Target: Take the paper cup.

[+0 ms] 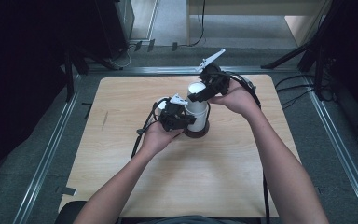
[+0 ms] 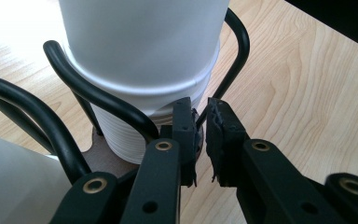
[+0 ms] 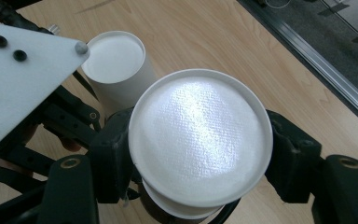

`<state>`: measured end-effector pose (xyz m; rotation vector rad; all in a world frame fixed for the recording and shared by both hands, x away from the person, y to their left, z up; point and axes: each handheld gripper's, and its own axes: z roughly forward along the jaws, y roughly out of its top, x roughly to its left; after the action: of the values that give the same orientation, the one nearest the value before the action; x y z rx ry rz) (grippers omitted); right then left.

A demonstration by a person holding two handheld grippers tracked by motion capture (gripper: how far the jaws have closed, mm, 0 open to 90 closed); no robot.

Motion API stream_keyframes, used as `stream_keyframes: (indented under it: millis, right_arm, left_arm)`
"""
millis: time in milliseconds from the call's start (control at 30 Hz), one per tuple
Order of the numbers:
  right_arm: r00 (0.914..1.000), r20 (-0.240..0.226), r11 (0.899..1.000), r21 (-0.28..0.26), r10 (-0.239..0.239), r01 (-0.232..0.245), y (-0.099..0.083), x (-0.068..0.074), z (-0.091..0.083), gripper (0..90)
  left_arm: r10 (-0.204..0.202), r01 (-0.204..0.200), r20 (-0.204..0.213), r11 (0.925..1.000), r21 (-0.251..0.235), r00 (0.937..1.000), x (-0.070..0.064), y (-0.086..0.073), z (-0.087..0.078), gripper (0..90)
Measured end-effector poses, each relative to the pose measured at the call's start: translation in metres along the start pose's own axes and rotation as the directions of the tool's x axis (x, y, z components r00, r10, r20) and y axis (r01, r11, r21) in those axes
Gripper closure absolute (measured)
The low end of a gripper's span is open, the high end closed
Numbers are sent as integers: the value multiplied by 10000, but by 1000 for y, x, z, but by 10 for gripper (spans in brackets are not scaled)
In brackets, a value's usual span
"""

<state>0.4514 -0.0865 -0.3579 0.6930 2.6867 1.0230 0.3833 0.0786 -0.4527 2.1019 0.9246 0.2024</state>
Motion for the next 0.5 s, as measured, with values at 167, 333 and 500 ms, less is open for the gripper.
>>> stream_keyframes:
  millis: [167, 333, 500]
  right_arm:
    - [9999, -43, 9999, -93, 97, -98, 5, 0, -10, 341]
    - [9999, -65, 9994, -316, 142, -144, 16, 1, -30, 343]
    - [9999, 44, 9992, -392, 106, -104, 23, 5, -46, 343]
  left_arm:
    - [2, -2, 50, 10000, -1, 10000, 0, 0, 0, 797]
    - [-41, 41, 134, 10000, 46, 9999, 2, -1, -1, 790]
    - [-10, 9, 126, 10000, 54, 9999, 1, -1, -1, 783]
